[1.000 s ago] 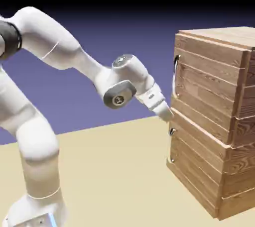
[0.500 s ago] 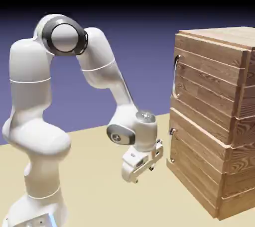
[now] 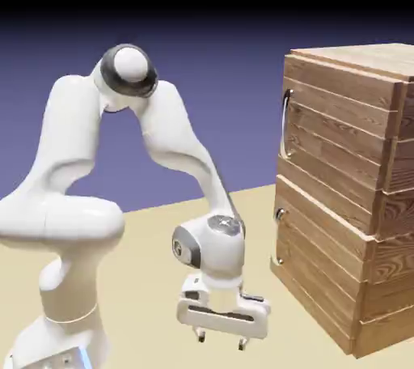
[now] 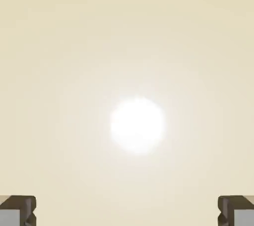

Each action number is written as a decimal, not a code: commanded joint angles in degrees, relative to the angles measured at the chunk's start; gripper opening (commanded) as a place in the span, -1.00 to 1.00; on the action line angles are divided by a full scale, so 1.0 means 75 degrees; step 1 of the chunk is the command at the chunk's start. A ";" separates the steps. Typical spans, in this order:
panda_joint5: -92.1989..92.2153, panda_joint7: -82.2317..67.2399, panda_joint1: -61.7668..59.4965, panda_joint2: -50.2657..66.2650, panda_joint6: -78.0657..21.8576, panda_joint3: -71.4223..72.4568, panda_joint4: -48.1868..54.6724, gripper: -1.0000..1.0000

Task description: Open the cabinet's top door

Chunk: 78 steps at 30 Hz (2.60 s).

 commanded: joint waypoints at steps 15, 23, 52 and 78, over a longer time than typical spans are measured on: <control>0.4883 0.3610 0.3726 0.4154 -0.1147 -0.3572 0.0123 0.00; 0.7487 0.5535 0.5713 0.6369 -0.1759 -0.5476 0.0188 0.00; 0.7621 0.4293 0.5354 0.6449 -0.8130 -0.8263 -0.1857 -1.00; 0.1693 -0.0384 -0.0543 0.2182 -1.6078 -0.9829 -0.0091 -1.00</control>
